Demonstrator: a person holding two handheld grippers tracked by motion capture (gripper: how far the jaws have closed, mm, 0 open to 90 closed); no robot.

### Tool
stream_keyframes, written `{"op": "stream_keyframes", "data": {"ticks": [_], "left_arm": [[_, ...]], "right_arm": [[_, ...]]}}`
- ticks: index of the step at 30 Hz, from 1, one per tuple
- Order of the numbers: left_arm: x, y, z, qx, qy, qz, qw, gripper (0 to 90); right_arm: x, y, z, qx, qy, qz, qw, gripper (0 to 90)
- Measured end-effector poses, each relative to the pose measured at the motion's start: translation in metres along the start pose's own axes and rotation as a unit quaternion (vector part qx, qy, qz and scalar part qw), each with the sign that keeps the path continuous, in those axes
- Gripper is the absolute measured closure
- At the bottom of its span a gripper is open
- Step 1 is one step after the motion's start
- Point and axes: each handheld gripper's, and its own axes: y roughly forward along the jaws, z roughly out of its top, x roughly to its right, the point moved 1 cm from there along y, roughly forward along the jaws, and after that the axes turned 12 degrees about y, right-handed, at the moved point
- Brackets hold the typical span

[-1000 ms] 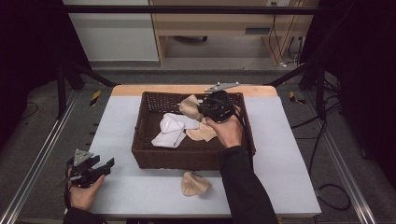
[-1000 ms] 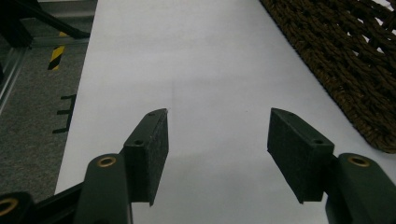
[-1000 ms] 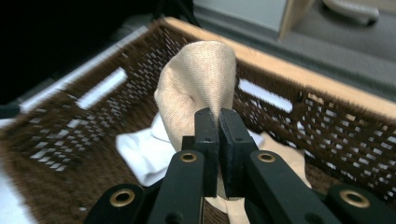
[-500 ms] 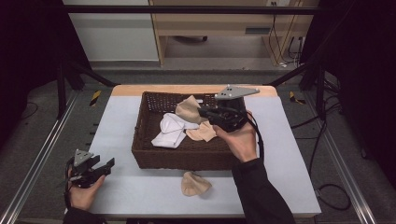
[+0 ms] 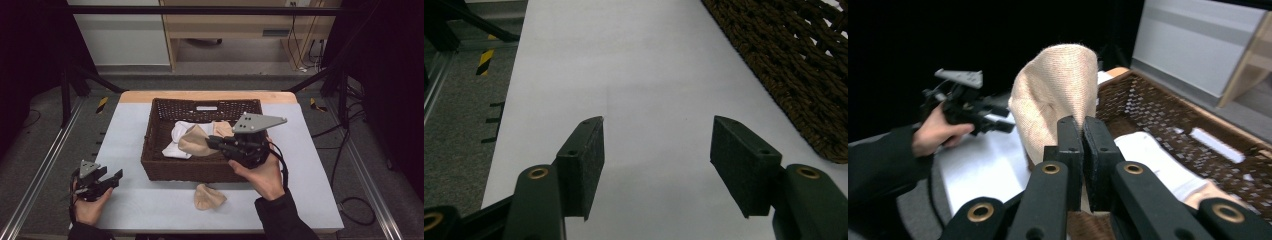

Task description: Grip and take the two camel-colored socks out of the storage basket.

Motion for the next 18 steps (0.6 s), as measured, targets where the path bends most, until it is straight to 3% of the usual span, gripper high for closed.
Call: {"op": "stream_keyframes", "data": {"ticks": [8,17,18], "left_arm": [[0.001,0.0,0.0,0.001,0.001,0.001,1.0,38.0],[0.002,0.0,0.0,0.001,0.001,0.0,1.0,38.1],[0.002,0.0,0.0,0.001,0.001,0.0,1.0,38.1]], "right_arm": [[-0.014,0.002,-0.028,-0.026,-0.007,0.02,0.9994,87.3],[-0.013,0.011,-0.064,-0.065,0.004,0.032,0.9974,87.3],[-0.011,0.016,-0.077,-0.079,0.01,0.033,0.9963,87.3]]}}
